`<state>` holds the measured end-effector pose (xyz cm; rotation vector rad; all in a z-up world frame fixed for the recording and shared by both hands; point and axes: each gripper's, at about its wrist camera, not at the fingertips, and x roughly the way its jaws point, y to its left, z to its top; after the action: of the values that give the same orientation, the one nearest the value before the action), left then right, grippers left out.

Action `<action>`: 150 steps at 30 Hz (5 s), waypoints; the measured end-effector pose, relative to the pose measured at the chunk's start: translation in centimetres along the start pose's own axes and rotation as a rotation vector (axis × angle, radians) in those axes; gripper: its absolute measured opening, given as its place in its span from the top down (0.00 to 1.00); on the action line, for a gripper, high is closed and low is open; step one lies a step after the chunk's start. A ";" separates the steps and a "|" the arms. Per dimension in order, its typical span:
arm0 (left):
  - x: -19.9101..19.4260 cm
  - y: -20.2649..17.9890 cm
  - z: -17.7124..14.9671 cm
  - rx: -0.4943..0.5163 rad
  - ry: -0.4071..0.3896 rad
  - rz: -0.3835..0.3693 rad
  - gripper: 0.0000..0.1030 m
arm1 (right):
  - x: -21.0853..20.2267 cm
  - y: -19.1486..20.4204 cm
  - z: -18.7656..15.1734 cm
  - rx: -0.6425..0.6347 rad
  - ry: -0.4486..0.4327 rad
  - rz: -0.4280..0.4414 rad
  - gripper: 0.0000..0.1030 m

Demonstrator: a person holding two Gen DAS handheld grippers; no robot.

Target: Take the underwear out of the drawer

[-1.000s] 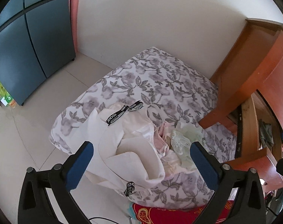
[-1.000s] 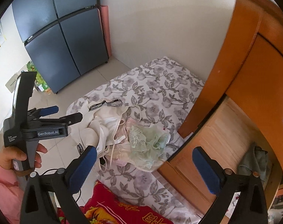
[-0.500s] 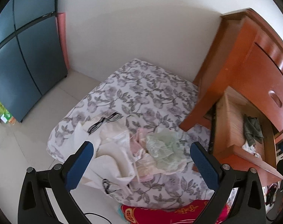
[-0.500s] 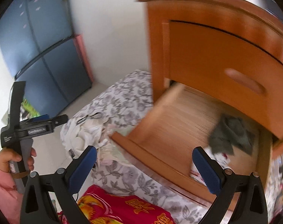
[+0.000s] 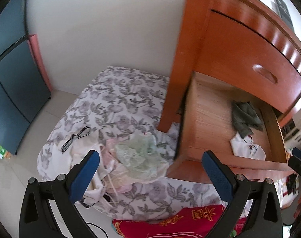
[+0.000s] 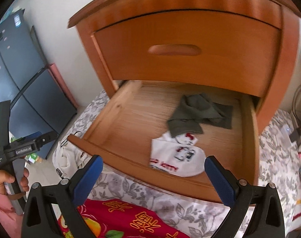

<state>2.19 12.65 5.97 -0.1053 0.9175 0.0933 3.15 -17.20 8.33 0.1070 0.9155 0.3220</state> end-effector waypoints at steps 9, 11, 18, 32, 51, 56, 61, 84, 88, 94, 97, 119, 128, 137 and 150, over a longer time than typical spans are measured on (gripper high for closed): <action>0.6 -4.3 1.4 0.088 0.001 -0.047 0.00 | -0.6 -4.5 0.0 0.065 -0.010 -0.053 0.00; 0.8 -5.1 1.8 0.104 0.001 -0.064 0.00 | -0.6 -5.2 0.2 0.068 -0.006 -0.061 0.00; 1.2 -8.2 3.6 0.153 -0.016 -0.146 0.00 | -0.8 -7.1 0.8 0.081 0.003 -0.085 0.00; 5.6 -15.3 7.5 0.353 0.144 -0.259 0.00 | 1.3 -8.7 4.9 0.013 0.091 -0.040 0.00; 12.8 -18.0 8.0 0.355 0.374 -0.254 0.01 | 11.7 -8.4 3.8 -0.025 0.532 0.023 0.13; 12.8 -18.0 8.5 0.353 0.365 -0.256 0.01 | 12.9 -7.9 3.4 -0.041 0.594 0.023 0.17; 13.1 -18.0 8.7 0.349 0.364 -0.261 0.01 | 13.9 -7.5 3.3 -0.050 0.623 0.029 0.23; 13.6 -15.8 8.8 0.272 0.376 -0.281 0.01 | 16.4 -3.2 2.5 -0.133 0.649 -0.009 0.67; 13.5 -15.7 8.8 0.271 0.376 -0.279 0.01 | 15.8 -2.9 1.8 -0.155 0.637 -0.021 0.72; 13.8 -15.8 8.6 0.266 0.380 -0.278 0.01 | 15.0 -2.7 1.6 -0.171 0.625 -0.032 0.84; 13.8 -15.8 8.6 0.268 0.381 -0.277 0.01 | 14.6 -2.8 1.6 -0.165 0.610 -0.032 0.89; 13.7 -17.4 8.0 0.290 0.380 -0.268 0.01 | 5.5 -5.9 1.3 -0.117 0.312 -0.110 0.96; 14.0 -18.8 7.3 0.305 0.385 -0.250 0.01 | 0.4 -7.9 1.4 -0.070 0.160 -0.167 0.96; 15.8 -21.9 7.1 0.325 0.414 -0.222 0.01 | -0.6 -9.3 1.8 -0.027 0.106 -0.174 0.96; 18.6 -26.0 6.3 0.384 0.492 -0.164 0.16 | -0.4 -9.5 1.6 -0.024 0.096 -0.162 0.96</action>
<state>21.65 -11.59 -3.65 0.1615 1.3971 -0.2726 6.36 -26.31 7.47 -0.0051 1.0086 0.1882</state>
